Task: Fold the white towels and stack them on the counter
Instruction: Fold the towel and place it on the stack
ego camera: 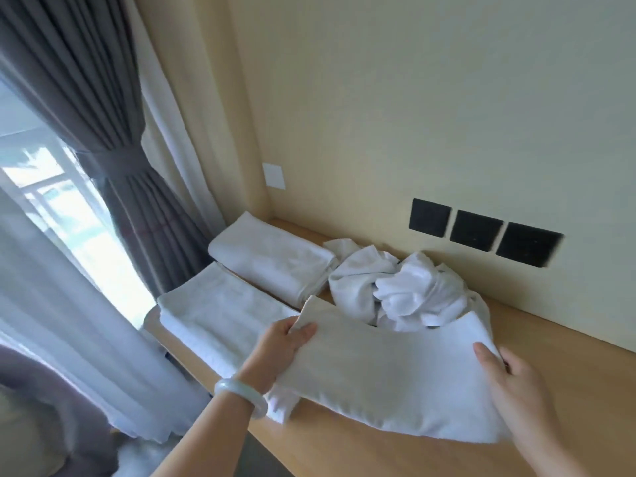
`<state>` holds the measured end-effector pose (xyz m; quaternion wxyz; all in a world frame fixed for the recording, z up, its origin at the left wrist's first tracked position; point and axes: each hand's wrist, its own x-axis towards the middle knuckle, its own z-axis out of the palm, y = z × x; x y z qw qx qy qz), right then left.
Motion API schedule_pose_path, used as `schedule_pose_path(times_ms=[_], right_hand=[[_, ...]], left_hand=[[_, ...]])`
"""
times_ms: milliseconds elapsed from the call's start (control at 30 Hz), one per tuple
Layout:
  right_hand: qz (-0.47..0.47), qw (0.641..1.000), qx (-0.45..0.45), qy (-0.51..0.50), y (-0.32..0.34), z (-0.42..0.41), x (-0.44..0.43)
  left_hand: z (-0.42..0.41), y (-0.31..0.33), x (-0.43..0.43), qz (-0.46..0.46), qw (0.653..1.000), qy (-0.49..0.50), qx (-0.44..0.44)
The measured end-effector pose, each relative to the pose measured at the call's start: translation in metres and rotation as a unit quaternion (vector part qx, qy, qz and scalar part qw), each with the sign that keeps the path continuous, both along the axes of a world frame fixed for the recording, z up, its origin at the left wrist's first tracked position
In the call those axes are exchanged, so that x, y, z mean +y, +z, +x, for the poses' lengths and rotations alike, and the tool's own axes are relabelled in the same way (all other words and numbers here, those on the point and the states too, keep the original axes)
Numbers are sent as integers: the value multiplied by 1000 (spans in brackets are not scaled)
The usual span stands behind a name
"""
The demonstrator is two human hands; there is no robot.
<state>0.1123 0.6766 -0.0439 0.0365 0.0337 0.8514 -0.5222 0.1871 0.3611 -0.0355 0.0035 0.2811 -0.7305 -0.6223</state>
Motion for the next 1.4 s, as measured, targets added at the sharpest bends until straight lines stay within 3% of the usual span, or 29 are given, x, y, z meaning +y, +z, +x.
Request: schedule_pose_path(times_ms=[267, 500, 567, 667, 833, 1033, 1267, 1400], right_hand=[[-81, 995, -13, -49, -8, 34, -208], [-66, 992, 21, -105, -24, 50, -301], [-70, 993, -21, -98, -35, 56, -314], [-47, 992, -75, -85, -66, 64, -326], [-21, 994, -70, -87, -67, 61, -330], [2, 992, 15, -125, -65, 61, -335], [97, 989, -42, -101, -88, 61, -339], [121, 987, -37, -98, -86, 61, -339]], left_hand=[[-7, 27, -228, -15, 997, -66, -29], [-37, 26, -335, -12, 991, -117, -62], [-44, 4, -351, -45, 986, -132, -86], [-49, -40, -356, -182, 961, -151, -142], [-56, -67, -361, -280, 942, -138, -121], [-60, -66, -368, -250, 959, -123, -51], [-46, -78, -365, -336, 927, -148, -79], [-45, -79, -367, -337, 928, -145, -58]])
